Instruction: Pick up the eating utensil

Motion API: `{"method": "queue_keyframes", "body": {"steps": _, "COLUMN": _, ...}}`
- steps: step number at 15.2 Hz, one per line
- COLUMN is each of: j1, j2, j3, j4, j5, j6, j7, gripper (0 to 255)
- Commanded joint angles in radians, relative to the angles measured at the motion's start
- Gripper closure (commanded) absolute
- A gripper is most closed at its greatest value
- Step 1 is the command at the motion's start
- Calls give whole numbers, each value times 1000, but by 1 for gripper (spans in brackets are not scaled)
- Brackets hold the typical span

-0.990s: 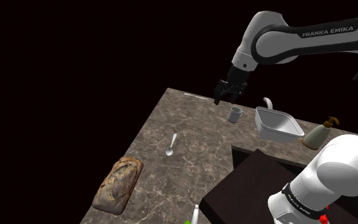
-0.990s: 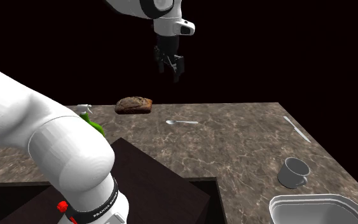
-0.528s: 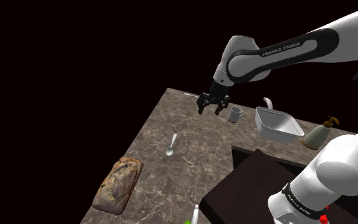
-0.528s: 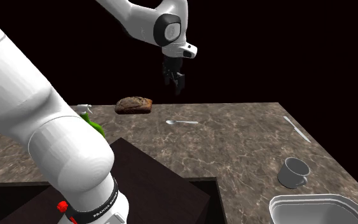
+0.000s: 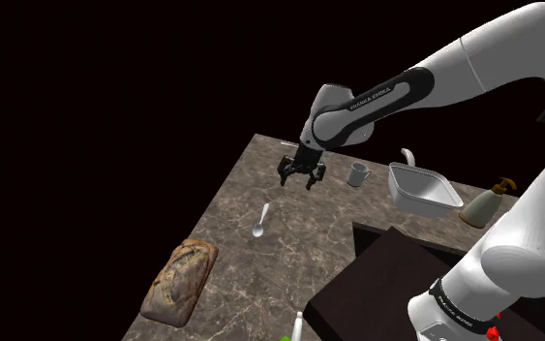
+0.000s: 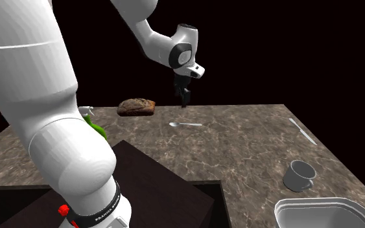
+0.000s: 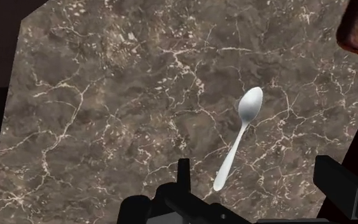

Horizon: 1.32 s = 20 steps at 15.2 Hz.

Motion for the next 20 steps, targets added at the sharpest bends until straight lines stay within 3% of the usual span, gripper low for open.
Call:
{"method": "queue_keyframes", "body": {"steps": 1, "j1": 5, "j2": 88, "j3": 1, "j4": 37, "j5": -1, "j6": 50, "j7": 45, "gripper": 0}}
{"method": "queue_keyframes", "body": {"steps": 14, "j1": 48, "j2": 610, "j3": -43, "j4": 389, "j5": 42, "j6": 209, "j7": 241, "gripper": 0}}
{"method": "queue_keyframes", "body": {"steps": 20, "j1": 48, "j2": 680, "j3": -42, "j4": 419, "j5": 44, "j6": 249, "j7": 233, "gripper": 0}}
